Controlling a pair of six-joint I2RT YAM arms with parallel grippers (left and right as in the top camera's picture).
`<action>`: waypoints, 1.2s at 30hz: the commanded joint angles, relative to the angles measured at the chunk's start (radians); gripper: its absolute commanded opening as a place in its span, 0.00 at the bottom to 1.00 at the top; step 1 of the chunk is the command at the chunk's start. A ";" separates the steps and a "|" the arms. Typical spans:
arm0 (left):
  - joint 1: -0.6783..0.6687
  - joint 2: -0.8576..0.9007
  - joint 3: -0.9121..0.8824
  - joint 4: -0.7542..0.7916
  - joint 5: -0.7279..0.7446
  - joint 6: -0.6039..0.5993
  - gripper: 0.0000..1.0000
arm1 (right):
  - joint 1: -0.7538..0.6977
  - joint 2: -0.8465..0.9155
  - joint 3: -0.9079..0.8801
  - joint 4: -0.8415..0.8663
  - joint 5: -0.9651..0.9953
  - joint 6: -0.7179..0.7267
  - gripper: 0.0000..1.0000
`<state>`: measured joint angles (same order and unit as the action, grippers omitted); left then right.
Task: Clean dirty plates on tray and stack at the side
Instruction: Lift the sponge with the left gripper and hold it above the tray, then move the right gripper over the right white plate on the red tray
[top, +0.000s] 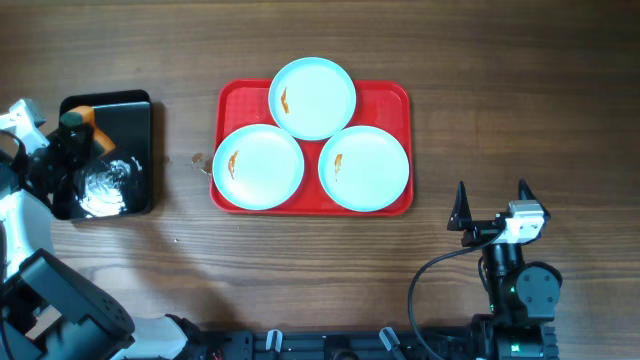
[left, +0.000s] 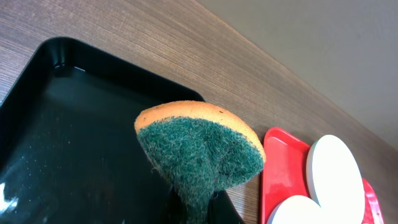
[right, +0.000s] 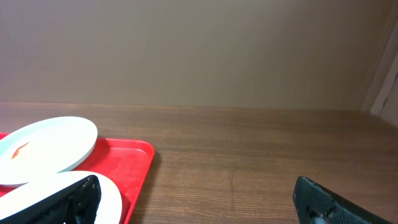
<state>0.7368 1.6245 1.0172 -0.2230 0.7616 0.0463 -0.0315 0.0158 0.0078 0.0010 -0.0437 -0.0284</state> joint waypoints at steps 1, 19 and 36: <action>0.001 -0.025 -0.004 0.006 0.031 -0.006 0.04 | 0.005 -0.002 -0.003 0.002 0.011 -0.009 1.00; -0.006 -0.025 -0.004 0.049 0.034 -0.105 0.04 | 0.005 -0.002 -0.003 0.002 0.011 -0.009 1.00; -0.006 -0.025 -0.004 -0.055 0.034 -0.107 0.04 | 0.005 -0.002 -0.003 0.035 -0.645 1.328 1.00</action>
<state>0.7349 1.6245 1.0172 -0.2600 0.7692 -0.0551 -0.0315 0.0158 0.0071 0.0376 -0.4671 0.7967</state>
